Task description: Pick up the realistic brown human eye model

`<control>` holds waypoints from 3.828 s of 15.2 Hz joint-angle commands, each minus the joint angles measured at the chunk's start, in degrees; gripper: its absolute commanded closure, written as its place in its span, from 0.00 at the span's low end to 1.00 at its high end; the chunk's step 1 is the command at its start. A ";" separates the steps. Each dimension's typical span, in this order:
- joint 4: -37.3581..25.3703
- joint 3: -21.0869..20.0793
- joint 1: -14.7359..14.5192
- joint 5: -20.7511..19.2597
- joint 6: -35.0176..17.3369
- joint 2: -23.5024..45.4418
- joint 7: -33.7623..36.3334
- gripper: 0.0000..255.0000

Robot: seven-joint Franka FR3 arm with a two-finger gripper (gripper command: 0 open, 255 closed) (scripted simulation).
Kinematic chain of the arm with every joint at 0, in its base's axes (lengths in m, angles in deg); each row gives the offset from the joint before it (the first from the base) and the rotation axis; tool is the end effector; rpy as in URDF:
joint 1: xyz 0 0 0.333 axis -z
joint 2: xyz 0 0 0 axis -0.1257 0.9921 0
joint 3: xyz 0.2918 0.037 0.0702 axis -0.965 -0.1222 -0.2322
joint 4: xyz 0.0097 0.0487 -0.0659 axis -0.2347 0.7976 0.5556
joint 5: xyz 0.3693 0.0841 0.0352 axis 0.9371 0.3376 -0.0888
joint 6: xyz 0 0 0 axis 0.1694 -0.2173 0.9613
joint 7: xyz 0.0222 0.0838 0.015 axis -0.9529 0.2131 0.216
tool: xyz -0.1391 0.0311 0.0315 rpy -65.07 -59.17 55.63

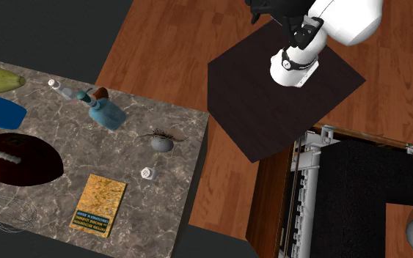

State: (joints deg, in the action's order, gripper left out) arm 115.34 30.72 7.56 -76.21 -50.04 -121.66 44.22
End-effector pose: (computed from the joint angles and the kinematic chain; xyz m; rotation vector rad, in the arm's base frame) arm 0.2810 0.0082 0.5125 2.9901 0.2459 -0.2653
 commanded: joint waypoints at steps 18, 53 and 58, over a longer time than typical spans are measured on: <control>-1.48 1.47 5.61 4.28 -33.51 30.12 13.68 0.00; -27.42 4.33 10.53 13.61 -57.72 74.01 20.46 1.00; -27.36 4.37 10.48 13.53 -57.18 73.42 20.57 1.00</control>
State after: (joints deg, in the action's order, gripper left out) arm 87.94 35.08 18.09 -62.64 -107.45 -47.99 64.72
